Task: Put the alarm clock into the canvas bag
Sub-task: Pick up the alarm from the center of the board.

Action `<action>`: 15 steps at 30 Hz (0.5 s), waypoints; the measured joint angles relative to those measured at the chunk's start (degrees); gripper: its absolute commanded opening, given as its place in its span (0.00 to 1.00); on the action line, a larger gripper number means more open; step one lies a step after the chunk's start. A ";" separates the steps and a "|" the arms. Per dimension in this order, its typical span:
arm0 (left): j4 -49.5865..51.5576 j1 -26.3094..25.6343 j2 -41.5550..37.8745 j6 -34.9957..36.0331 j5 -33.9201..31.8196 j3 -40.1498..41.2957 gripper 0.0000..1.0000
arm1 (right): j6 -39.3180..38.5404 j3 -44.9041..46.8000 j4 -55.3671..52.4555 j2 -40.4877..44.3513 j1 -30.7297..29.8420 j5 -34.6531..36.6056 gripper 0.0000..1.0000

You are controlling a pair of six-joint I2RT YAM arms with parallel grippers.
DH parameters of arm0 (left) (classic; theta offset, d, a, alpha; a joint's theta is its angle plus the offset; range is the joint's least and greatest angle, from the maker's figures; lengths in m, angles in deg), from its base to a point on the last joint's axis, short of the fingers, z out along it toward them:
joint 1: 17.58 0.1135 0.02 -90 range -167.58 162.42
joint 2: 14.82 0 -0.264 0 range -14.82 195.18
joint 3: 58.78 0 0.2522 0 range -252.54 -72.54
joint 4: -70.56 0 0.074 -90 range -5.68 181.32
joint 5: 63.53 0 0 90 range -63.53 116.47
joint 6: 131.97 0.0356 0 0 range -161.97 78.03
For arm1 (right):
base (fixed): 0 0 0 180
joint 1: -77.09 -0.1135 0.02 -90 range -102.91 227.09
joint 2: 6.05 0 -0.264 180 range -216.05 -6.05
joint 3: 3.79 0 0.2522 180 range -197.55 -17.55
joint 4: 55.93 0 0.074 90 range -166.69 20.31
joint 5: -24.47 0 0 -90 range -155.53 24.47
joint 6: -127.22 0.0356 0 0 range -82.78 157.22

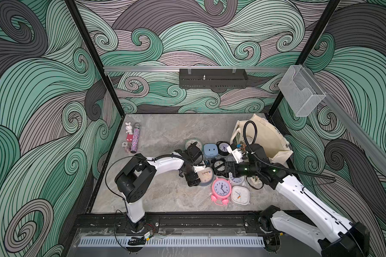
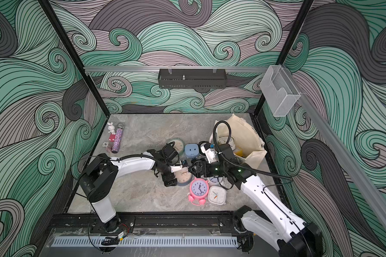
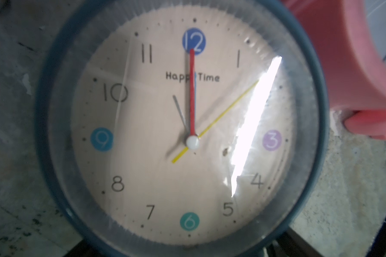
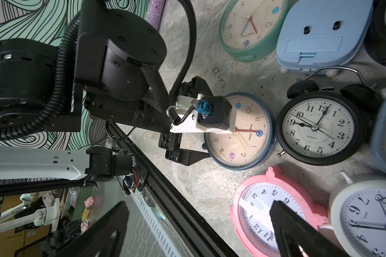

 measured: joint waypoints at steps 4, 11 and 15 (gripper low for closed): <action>0.76 0.00 0.92 -0.22 0.07 -0.55 0.88 | -0.15 0.00 0.00 -0.26 0.15 0.00 1.00; 1.42 0.00 1.77 -0.55 1.11 -1.70 0.79 | -0.13 0.00 -0.02 -0.15 0.17 0.00 1.00; 1.29 0.00 1.75 -1.11 1.49 -1.77 0.73 | -0.13 0.00 -0.04 0.20 0.24 0.04 1.00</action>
